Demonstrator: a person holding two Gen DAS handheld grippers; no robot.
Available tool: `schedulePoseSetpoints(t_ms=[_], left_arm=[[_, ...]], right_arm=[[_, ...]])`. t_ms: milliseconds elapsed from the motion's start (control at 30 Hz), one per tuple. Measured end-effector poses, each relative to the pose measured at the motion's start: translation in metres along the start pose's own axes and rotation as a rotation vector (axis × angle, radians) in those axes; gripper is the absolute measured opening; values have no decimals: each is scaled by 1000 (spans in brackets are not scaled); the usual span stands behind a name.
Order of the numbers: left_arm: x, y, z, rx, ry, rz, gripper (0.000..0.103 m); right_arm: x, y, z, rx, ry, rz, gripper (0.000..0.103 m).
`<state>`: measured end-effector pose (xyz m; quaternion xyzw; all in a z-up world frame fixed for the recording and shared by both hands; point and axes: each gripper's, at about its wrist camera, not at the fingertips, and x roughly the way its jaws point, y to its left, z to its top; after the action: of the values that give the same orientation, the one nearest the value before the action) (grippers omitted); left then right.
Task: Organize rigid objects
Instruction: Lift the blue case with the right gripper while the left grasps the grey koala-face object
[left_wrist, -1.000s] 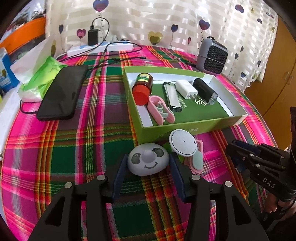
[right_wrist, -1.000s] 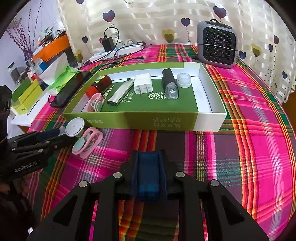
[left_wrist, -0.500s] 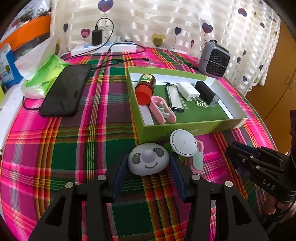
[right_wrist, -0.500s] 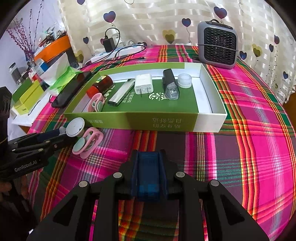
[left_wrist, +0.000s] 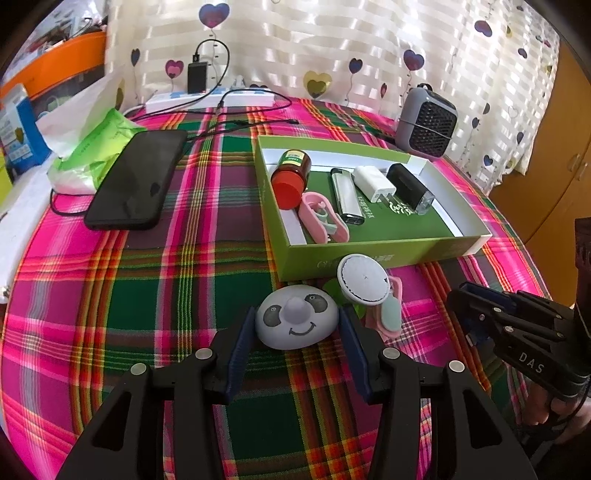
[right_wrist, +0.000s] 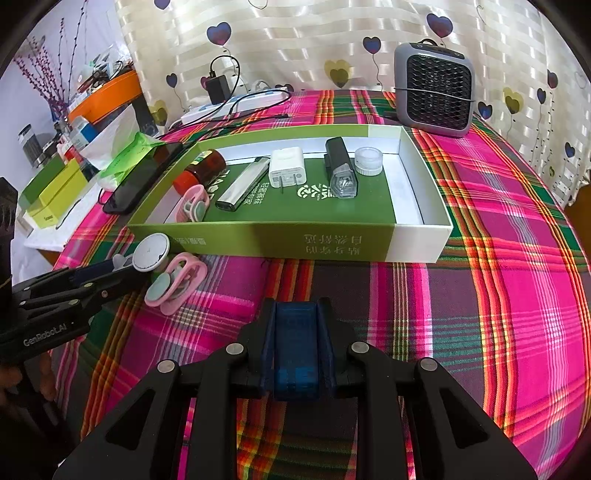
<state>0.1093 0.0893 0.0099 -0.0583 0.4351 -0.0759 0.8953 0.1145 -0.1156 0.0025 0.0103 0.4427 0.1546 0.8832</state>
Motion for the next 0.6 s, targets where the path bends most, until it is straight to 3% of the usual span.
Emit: schedulePoseSetpoints(t_ms=[600], left_arm=[[-23,0,2,9,-55,19,46]], right_arm=[[-10,1,-1,-1,-16,15,23]])
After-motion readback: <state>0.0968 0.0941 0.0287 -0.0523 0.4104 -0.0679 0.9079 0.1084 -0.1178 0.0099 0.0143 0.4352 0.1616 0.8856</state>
